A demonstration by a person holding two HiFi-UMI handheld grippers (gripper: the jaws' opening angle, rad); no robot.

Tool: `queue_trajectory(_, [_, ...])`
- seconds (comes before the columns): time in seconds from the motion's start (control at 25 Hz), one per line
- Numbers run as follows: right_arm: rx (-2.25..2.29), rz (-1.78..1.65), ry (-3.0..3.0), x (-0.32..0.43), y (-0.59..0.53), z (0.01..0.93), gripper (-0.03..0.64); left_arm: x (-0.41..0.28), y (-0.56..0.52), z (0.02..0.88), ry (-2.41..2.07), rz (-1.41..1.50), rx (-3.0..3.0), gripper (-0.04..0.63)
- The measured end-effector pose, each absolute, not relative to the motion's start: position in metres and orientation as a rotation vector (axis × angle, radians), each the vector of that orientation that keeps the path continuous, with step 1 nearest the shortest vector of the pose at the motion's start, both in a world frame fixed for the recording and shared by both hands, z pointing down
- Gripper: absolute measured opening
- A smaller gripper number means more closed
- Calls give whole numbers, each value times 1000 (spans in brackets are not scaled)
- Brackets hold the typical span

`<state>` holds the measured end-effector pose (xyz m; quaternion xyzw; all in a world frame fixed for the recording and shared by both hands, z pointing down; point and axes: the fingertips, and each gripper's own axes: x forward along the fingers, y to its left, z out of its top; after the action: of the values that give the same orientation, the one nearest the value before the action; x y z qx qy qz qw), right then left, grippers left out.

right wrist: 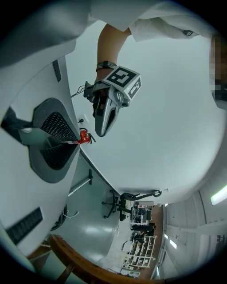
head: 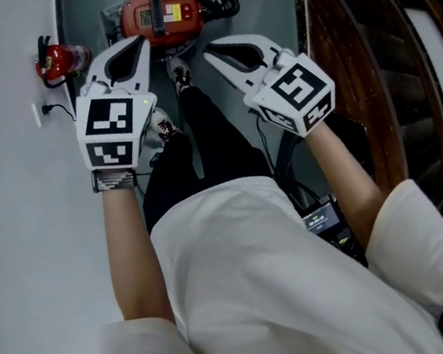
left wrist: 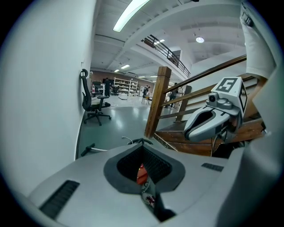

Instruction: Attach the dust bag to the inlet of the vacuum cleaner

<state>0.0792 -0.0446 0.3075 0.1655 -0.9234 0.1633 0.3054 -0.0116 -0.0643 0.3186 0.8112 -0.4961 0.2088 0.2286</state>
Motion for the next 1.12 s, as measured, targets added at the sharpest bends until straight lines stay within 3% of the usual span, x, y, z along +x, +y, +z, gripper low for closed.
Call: queue_trajectory(1.12, [806,50,-2649,105,-57,101,46,5,-38,135,-1452,435,2497,2])
